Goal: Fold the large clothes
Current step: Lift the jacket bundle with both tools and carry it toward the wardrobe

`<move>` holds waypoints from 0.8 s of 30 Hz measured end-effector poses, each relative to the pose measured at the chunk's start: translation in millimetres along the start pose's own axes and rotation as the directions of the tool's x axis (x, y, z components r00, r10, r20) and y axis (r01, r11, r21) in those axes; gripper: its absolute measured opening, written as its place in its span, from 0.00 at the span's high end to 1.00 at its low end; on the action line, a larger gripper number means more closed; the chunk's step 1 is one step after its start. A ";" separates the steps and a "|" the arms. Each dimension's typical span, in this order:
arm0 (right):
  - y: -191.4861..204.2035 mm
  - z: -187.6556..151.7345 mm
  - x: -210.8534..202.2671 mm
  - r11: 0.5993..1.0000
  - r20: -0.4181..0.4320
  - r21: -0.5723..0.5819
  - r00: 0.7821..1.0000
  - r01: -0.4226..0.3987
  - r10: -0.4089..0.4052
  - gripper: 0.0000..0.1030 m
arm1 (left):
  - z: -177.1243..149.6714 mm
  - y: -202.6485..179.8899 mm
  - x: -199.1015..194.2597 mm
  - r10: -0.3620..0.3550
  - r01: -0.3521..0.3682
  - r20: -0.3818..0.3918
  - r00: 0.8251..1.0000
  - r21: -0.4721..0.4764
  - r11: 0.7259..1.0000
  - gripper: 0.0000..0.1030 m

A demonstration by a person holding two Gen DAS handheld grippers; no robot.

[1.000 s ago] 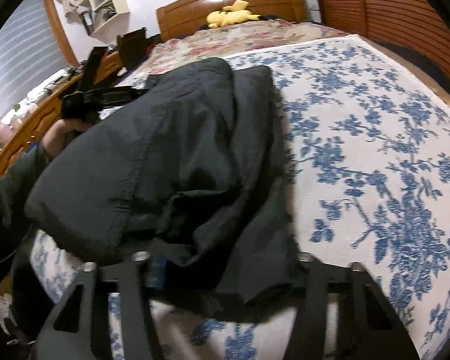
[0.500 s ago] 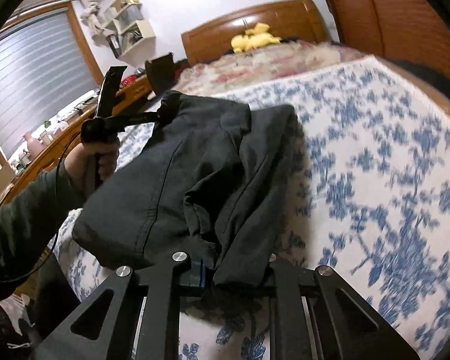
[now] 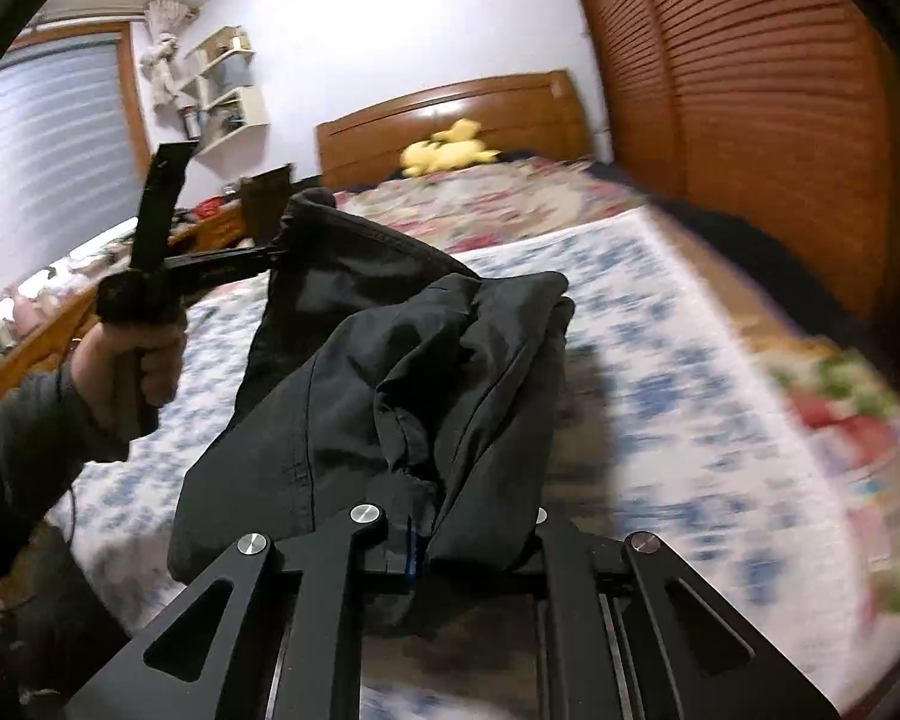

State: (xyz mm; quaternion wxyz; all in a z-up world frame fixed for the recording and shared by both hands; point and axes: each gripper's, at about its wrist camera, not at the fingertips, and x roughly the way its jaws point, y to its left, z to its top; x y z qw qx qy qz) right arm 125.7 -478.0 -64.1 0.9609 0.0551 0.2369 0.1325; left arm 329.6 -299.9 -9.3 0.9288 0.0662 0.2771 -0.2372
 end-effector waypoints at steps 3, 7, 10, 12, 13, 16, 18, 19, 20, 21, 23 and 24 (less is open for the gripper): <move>-33.5 3.3 -27.3 0.996 0.008 0.007 0.996 0.091 -0.091 0.87 | 20.7 -46.0 8.8 -0.063 0.062 0.024 0.998 0.021 0.998 0.90; -71.0 5.3 -69.9 0.975 0.022 0.033 0.975 0.219 -0.220 0.87 | 42.7 -103.1 18.8 -0.143 0.140 0.040 0.989 0.079 0.987 0.90; -90.5 3.4 -101.5 0.947 0.037 0.045 0.947 0.318 -0.320 0.87 | 51.6 -134.3 25.9 -0.192 0.187 0.045 0.980 0.104 0.977 0.90; -98.0 -3.0 -114.3 0.923 0.032 0.045 0.923 0.381 -0.383 0.87 | 53.0 -151.6 34.1 -0.223 0.219 0.030 0.974 0.106 0.970 0.90; -99.0 -8.9 -116.7 0.912 0.015 0.039 0.913 0.408 -0.408 0.87 | 51.8 -159.6 38.4 -0.229 0.226 0.018 0.973 0.108 0.968 0.90; -113.2 -28.1 -112.2 0.898 -0.039 0.094 0.903 0.430 -0.428 0.83 | 46.7 -172.0 49.4 -0.192 0.194 -0.025 0.981 0.139 0.971 0.89; -121.1 -37.1 -107.7 0.877 -0.077 0.132 0.887 0.461 -0.455 0.78 | 42.9 -171.1 50.7 -0.166 0.171 -0.044 0.985 0.141 0.975 0.88; -124.1 -39.1 -107.7 0.872 -0.084 0.154 0.886 0.465 -0.457 0.74 | 40.8 -168.5 48.3 -0.170 0.176 -0.048 0.984 0.140 0.974 0.88; -124.9 -39.4 -109.7 0.867 -0.082 0.173 0.884 0.468 -0.461 0.71 | 39.3 -166.3 44.4 -0.170 0.177 -0.054 0.984 0.143 0.974 0.84; -122.9 -38.2 -111.3 0.863 -0.072 0.180 0.882 0.472 -0.467 0.64 | 38.7 -164.5 41.2 -0.168 0.175 -0.057 0.984 0.143 0.974 0.83; -115.9 -31.0 -114.7 0.840 -0.047 0.164 0.854 0.518 -0.518 0.53 | 36.9 -156.7 27.4 -0.168 0.172 -0.040 0.985 0.150 0.974 0.68; -111.2 -27.9 -117.6 0.823 -0.033 0.155 0.836 0.546 -0.548 0.48 | 35.7 -159.3 21.3 -0.168 0.170 -0.026 0.985 0.160 0.972 0.61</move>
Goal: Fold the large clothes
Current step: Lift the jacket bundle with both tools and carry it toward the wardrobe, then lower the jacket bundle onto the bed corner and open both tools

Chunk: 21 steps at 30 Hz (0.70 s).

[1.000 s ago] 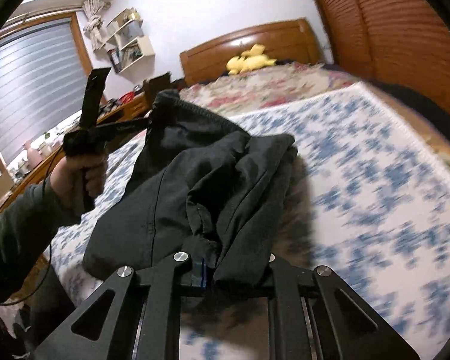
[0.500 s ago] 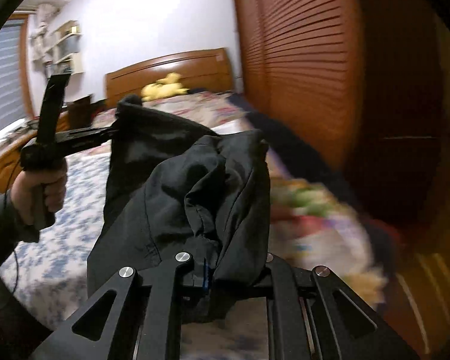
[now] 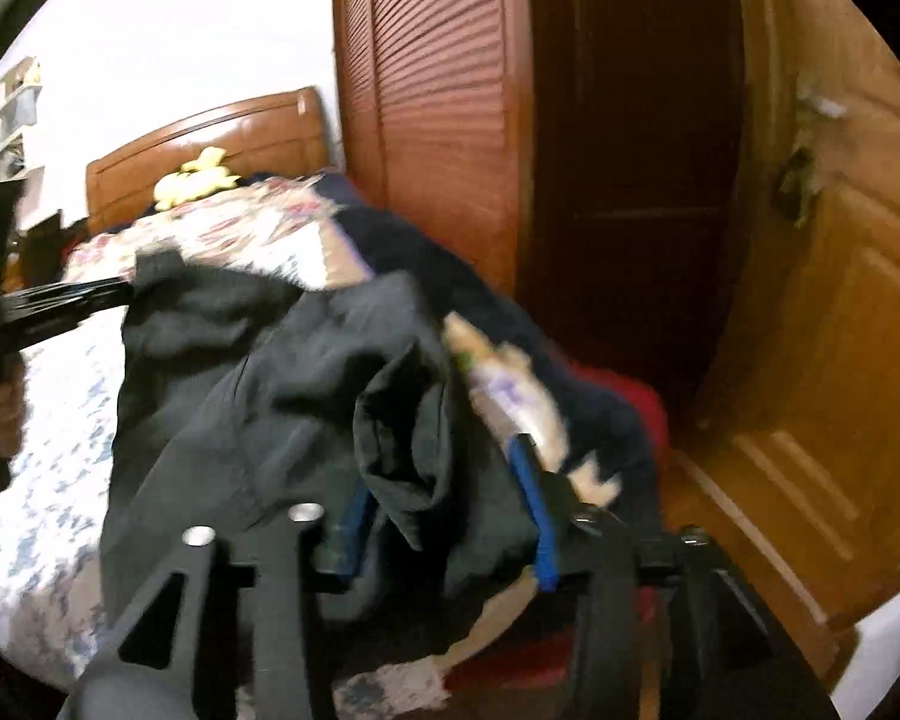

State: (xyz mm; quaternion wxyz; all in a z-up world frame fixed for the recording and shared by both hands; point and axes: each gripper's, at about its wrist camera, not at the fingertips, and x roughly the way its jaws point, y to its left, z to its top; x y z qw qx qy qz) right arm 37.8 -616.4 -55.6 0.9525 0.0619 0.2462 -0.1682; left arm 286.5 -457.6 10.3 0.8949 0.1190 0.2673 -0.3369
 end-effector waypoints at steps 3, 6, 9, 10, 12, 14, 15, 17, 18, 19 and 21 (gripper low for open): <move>12.3 8.9 -6.3 0.999 0.045 -0.009 0.998 0.035 -0.035 0.44 | -5.0 0.0 -24.8 -0.023 0.022 0.037 0.999 0.025 0.999 0.38; 29.6 9.9 -14.2 0.999 0.076 -0.048 0.997 0.004 0.000 0.44 | -13.0 0.5 -51.4 -0.043 0.040 0.068 0.997 0.042 0.998 0.21; 51.6 8.9 -12.0 0.995 0.094 -0.098 0.995 -0.023 0.032 0.44 | -22.6 -1.2 -75.0 -0.059 0.055 0.074 0.996 0.057 0.997 0.17; 54.5 8.7 -7.5 0.993 0.085 -0.103 0.995 -0.052 0.061 0.44 | -26.7 -0.5 -83.2 -0.060 0.057 0.075 0.995 0.052 0.997 0.13; 56.5 7.0 2.0 0.992 0.070 -0.120 0.996 -0.048 0.056 0.44 | -34.1 -1.3 -97.5 -0.062 0.058 0.085 0.994 0.053 0.997 0.13; 54.7 6.6 13.9 0.993 0.040 -0.118 0.999 -0.032 0.037 0.44 | -42.6 -2.1 -113.2 -0.072 0.067 0.091 0.993 0.054 0.996 0.13; 51.3 7.3 18.7 0.995 0.025 -0.099 0.999 -0.030 0.032 0.44 | -45.4 -2.4 -118.2 -0.075 0.071 0.091 0.993 0.053 0.996 0.13; 49.7 12.0 23.1 0.996 0.009 -0.076 0.999 -0.039 0.040 0.44 | -51.3 -1.4 -127.8 -0.083 0.079 0.089 0.993 0.051 0.996 0.13; 49.1 13.4 21.7 0.997 0.007 -0.072 0.999 -0.038 0.039 0.44 | -55.4 -0.5 -133.8 -0.087 0.083 0.089 0.992 0.049 0.995 0.13; 49.4 17.5 18.7 0.997 0.005 -0.070 0.999 -0.032 0.032 0.44 | -58.1 0.1 -137.9 -0.090 0.086 0.089 0.992 0.046 0.995 0.13; 48.7 21.3 10.5 0.998 0.006 -0.063 1.000 -0.026 0.026 0.44 | -66.2 3.7 -148.8 -0.085 0.081 0.093 0.992 0.047 0.996 0.13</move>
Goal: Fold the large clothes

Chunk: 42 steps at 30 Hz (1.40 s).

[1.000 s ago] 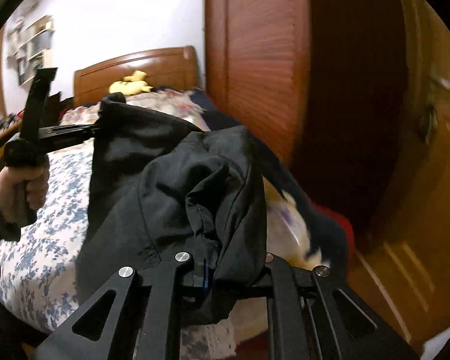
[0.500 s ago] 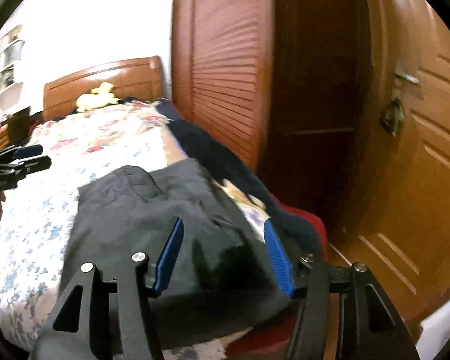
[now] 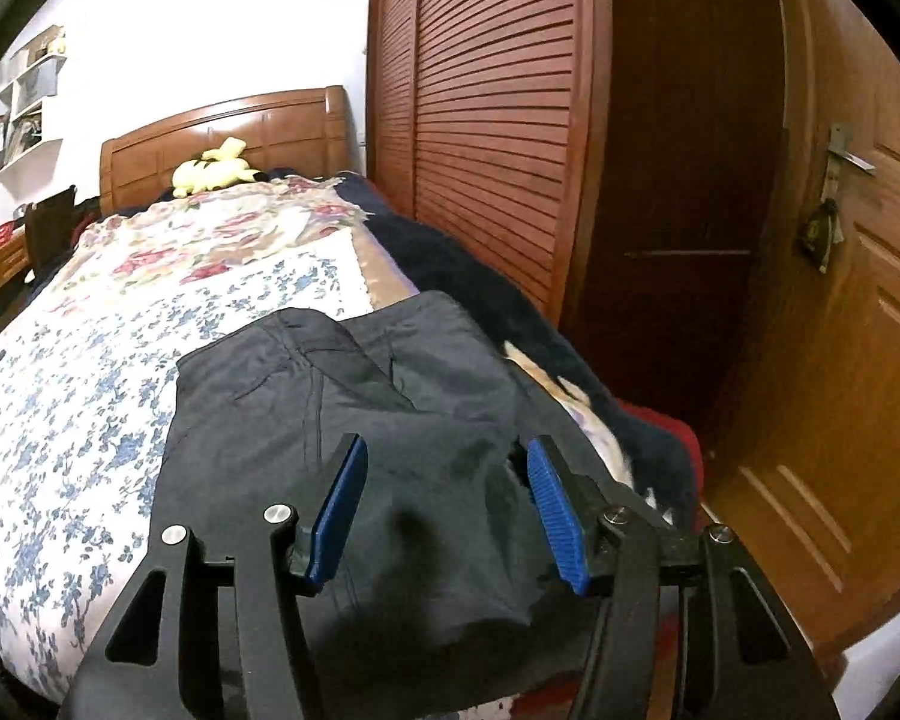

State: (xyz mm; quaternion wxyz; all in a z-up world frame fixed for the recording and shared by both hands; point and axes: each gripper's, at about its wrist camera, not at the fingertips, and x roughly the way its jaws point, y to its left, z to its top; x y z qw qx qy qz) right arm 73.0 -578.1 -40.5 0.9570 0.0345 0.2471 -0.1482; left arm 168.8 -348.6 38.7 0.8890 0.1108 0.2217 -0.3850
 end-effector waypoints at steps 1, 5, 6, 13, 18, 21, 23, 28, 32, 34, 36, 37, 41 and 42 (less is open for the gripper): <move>6.7 4.1 -9.3 1.000 0.002 -0.001 1.000 -0.004 0.004 0.44 | -3.1 -0.7 -6.9 0.009 -0.009 0.005 1.000 0.008 1.000 0.13; 33.6 2.7 -9.7 1.000 0.023 -0.018 1.000 -0.006 0.007 0.44 | -13.8 2.3 -27.9 0.019 -0.019 0.012 1.000 -0.007 1.000 0.13; 38.2 4.5 -15.5 1.000 0.030 -0.021 0.999 -0.014 0.014 0.44 | -14.7 3.6 -31.8 0.023 -0.023 0.013 1.000 -0.009 1.000 0.13; 80.2 2.7 -41.2 0.995 0.054 -0.054 0.995 -0.085 0.088 0.37 | -26.8 18.9 -71.8 0.096 -0.095 0.010 0.995 -0.023 0.995 0.13; 120.0 -1.0 -55.1 0.981 0.043 -0.093 0.984 -0.169 0.174 0.31 | -40.1 34.0 -100.6 0.125 -0.124 0.016 0.992 -0.066 0.990 0.13; 146.0 -5.1 -62.5 0.972 0.048 -0.109 0.976 -0.207 0.214 0.22 | -51.1 44.1 -113.8 0.155 -0.153 0.013 0.988 -0.081 0.985 0.13; 162.5 -8.7 -65.8 0.967 0.053 -0.121 0.971 -0.226 0.233 0.20 | -60.5 52.5 -119.6 0.172 -0.171 0.004 0.985 -0.099 0.980 0.13; 196.6 -23.1 -61.0 0.949 0.037 -0.141 0.957 -0.281 0.288 0.19 | -87.6 73.9 -127.2 0.205 -0.207 -0.028 0.978 -0.158 0.966 0.13; 224.6 -30.9 -50.8 0.928 -0.002 -0.156 0.939 -0.339 0.343 0.19 | -109.4 89.5 -131.0 0.254 -0.265 -0.079 0.964 -0.201 0.943 0.13; 237.3 -34.5 -46.3 0.919 -0.013 -0.165 0.932 -0.358 0.361 0.19 | -119.4 95.2 -134.7 0.265 -0.279 -0.094 0.960 -0.211 0.937 0.13; 247.7 -39.0 -45.2 0.909 -0.024 -0.167 0.924 -0.381 0.383 0.19 | -129.2 100.4 -138.6 0.280 -0.300 -0.115 0.953 -0.226 0.927 0.13; 251.4 -39.8 -43.8 0.904 -0.030 -0.165 0.919 -0.393 0.394 0.19 | -134.3 102.6 -141.1 0.293 -0.316 -0.126 0.948 -0.234 0.920 0.13; 264.6 -45.2 -45.2 0.888 -0.046 -0.170 0.904 -0.427 0.425 0.19 | -153.8 106.6 -155.8 0.332 -0.360 -0.146 0.932 -0.257 0.897 0.13; 268.4 -47.4 -46.0 0.885 -0.046 -0.172 0.902 -0.432 0.430 0.19 | -158.9 106.7 -160.4 0.337 -0.366 -0.149 0.930 -0.264 0.892 0.13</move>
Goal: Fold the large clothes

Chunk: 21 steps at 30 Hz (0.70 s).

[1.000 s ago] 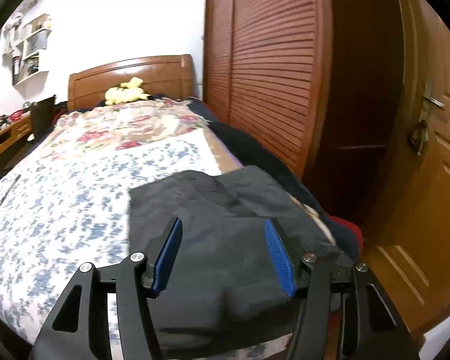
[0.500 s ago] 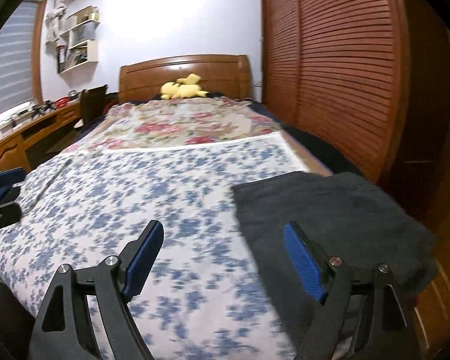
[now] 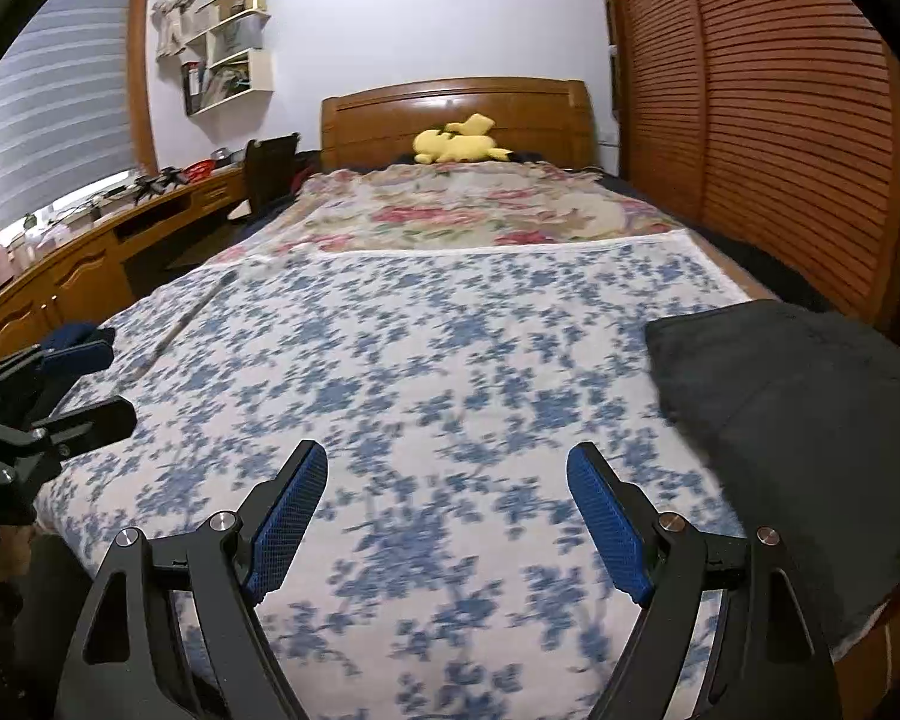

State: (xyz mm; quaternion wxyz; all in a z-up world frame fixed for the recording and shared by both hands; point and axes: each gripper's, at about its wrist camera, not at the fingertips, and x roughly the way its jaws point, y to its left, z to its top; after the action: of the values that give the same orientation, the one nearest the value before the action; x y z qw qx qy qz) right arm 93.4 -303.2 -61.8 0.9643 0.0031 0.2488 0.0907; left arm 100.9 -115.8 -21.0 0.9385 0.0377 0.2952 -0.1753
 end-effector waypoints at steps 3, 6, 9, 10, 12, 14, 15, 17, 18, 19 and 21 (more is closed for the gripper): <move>11.2 -5.4 2.4 1.000 -0.008 -0.004 1.000 -0.025 0.025 0.19 | -14.7 9.4 -11.6 0.027 -0.028 -0.004 1.000 -0.028 0.999 0.13; 23.9 -11.7 4.9 0.999 -0.014 -0.015 0.999 -0.043 0.043 0.19 | -26.7 23.3 -24.4 0.051 -0.051 -0.004 0.999 -0.068 0.996 0.13; 34.9 -16.6 7.9 0.998 -0.014 -0.015 0.998 -0.062 0.062 0.19 | -36.0 37.6 -37.7 0.087 -0.086 0.002 0.996 -0.108 0.990 0.13; 38.2 -17.6 10.9 0.998 -0.014 -0.018 0.998 -0.068 0.068 0.19 | -38.5 42.8 -42.4 0.097 -0.096 0.005 0.995 -0.122 0.988 0.13; 43.5 -18.9 12.1 0.997 -0.011 -0.018 0.997 -0.077 0.076 0.19 | -42.2 52.8 -50.6 0.113 -0.110 0.013 0.993 -0.150 0.982 0.13; 48.8 -18.7 13.7 0.996 -0.014 -0.020 0.996 -0.092 0.092 0.19 | -44.4 63.4 -59.9 0.127 -0.122 0.016 0.992 -0.179 0.976 0.13; 51.0 -17.2 12.9 0.995 -0.011 -0.025 0.995 -0.100 0.100 0.19 | -43.8 66.8 -63.4 0.134 -0.128 0.020 0.991 -0.185 0.974 0.13; 55.2 -14.1 10.4 0.994 0.002 -0.032 0.995 -0.104 0.104 0.19 | -41.3 73.4 -73.4 0.158 -0.149 0.033 0.987 -0.190 0.970 0.13; 57.1 -12.9 8.3 0.994 0.010 -0.033 0.994 -0.107 0.107 0.19 | -40.5 75.6 -78.3 0.167 -0.156 0.041 0.985 -0.190 0.969 0.13; 58.5 -10.7 6.4 0.993 0.020 -0.033 0.994 -0.111 0.112 0.19 | -38.9 77.5 -83.5 0.176 -0.163 0.051 0.983 -0.191 0.968 0.13; 60.5 -4.0 1.3 0.993 0.042 -0.033 0.992 -0.113 0.115 0.19 | -34.0 80.5 -94.9 0.192 -0.175 0.074 0.979 -0.192 0.966 0.13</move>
State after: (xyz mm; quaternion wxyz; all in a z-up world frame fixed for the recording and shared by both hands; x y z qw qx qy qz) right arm 82.2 -243.6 -62.8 0.9627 0.0047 0.2255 0.1493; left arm 38.3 -5.4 2.3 0.9627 -0.0304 0.2620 -0.0608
